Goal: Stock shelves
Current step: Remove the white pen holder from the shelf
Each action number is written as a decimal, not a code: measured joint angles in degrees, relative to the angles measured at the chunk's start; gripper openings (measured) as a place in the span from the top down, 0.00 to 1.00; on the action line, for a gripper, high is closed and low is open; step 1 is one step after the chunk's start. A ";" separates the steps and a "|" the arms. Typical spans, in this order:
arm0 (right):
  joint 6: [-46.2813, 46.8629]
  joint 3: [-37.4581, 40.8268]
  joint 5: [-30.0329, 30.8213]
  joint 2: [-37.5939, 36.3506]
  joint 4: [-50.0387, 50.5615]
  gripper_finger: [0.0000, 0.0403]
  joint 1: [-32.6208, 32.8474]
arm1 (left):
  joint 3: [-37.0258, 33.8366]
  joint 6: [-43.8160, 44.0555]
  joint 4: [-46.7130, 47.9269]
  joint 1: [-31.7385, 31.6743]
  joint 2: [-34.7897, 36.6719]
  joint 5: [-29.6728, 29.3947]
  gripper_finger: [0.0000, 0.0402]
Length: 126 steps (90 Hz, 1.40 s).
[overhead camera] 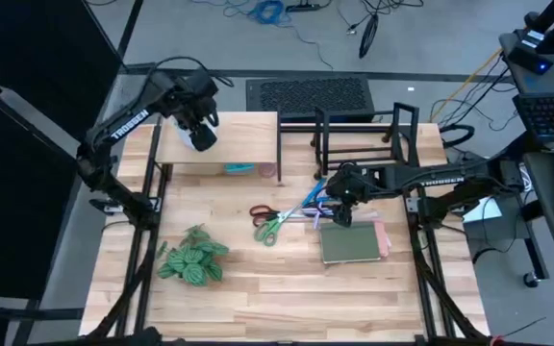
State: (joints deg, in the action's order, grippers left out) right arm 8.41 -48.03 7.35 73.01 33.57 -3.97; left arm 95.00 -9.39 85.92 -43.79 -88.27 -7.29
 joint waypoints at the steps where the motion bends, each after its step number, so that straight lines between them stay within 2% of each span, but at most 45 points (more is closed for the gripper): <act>1: 0.00 0.00 0.00 0.00 0.00 0.35 0.00 | 0.00 0.04 0.09 0.06 0.00 0.00 0.64; 8: -0.21 0.00 0.00 0.00 0.03 0.35 0.00 | 0.00 -0.04 0.15 0.52 0.04 -0.01 0.73; 24: -0.61 0.00 0.22 0.00 0.10 0.35 -0.04 | -0.07 -1.07 0.66 1.48 0.73 -0.44 0.73; 36: -0.50 0.00 0.22 0.00 0.84 0.35 -0.04 | 2.34 0.34 2.99 5.01 2.25 -0.65 0.73; 54: 0.16 0.04 0.22 0.00 0.96 0.35 0.56 | 7.64 5.02 4.01 17.19 4.75 1.11 0.73; 74: 3.83 0.04 0.23 0.60 -2.32 0.35 3.36 | 6.95 10.22 4.14 34.13 4.46 1.77 0.73; 92: 9.73 0.04 0.31 2.69 -3.21 0.35 8.80 | 4.32 10.62 3.36 46.59 1.54 1.20 0.73; 126: 26.10 0.04 0.68 9.63 -7.91 0.35 23.43 | 1.22 12.04 -6.12 64.71 -6.96 1.03 0.73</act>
State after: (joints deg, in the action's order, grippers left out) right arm 34.50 -47.99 8.03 82.64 25.66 19.46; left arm 96.23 2.65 79.80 20.92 -95.23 -6.26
